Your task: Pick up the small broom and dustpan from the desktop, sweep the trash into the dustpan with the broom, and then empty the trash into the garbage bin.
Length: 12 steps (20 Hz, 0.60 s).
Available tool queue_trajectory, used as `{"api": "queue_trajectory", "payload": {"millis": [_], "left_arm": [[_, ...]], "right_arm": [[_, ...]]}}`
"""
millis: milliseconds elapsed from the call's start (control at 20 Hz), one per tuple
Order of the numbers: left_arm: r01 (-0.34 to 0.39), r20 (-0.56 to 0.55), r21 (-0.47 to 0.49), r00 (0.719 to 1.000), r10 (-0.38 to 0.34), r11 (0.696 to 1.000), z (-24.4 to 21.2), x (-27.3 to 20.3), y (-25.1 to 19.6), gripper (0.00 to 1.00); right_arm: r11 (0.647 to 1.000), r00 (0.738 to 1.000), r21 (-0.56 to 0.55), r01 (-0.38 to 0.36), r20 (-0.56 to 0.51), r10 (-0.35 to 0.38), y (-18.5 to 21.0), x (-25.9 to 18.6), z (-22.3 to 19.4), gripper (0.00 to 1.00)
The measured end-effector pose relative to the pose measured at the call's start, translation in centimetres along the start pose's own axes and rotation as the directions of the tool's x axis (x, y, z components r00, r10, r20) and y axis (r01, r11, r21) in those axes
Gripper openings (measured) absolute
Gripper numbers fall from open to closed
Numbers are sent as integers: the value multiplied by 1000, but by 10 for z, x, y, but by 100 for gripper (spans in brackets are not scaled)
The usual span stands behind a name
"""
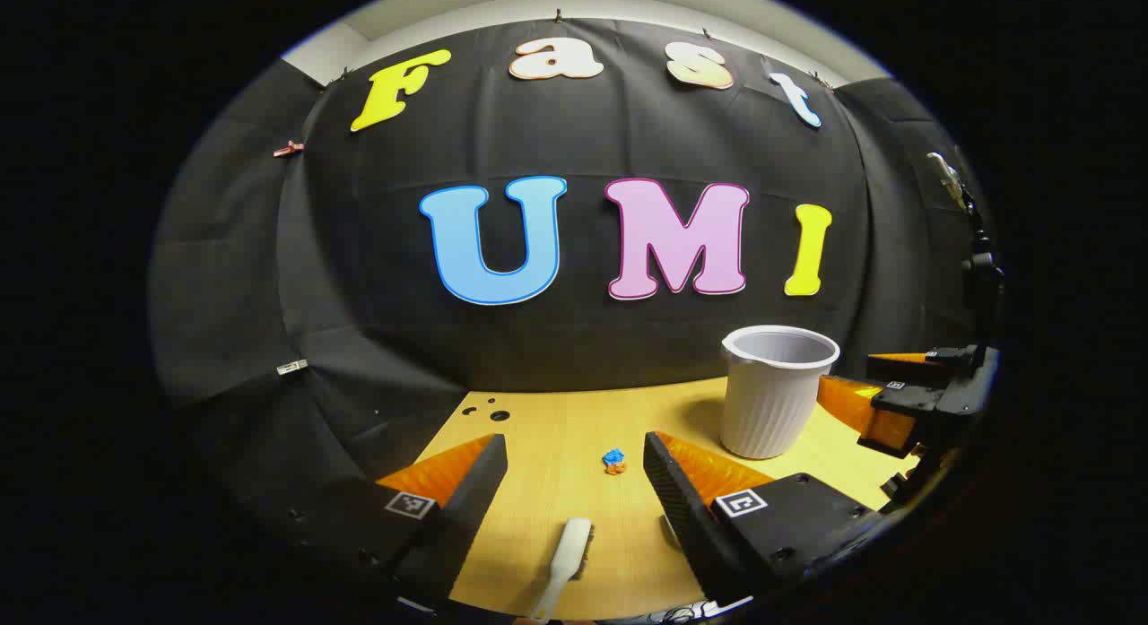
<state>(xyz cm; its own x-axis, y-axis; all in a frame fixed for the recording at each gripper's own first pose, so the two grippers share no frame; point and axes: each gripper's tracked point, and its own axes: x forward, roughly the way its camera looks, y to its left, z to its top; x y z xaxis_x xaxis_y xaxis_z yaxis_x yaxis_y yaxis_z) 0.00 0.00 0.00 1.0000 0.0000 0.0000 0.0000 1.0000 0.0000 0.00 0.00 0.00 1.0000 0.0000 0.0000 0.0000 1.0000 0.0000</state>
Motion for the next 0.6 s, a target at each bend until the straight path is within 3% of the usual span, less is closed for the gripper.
{"api": "queue_trajectory", "payload": {"millis": [400, 600], "left_arm": [[-27, -7, -16, 1000, 27, 999, -9, 0, 18, 97], [16, -76, -40, 997, -19, 999, -37, 9, 22, 98]], "right_arm": [[999, 1000, -27, -22, 7, 23, 12, -6, 2, 99], [1000, 999, -27, -10, 35, 11, 17, -8, 8, 98]]}}
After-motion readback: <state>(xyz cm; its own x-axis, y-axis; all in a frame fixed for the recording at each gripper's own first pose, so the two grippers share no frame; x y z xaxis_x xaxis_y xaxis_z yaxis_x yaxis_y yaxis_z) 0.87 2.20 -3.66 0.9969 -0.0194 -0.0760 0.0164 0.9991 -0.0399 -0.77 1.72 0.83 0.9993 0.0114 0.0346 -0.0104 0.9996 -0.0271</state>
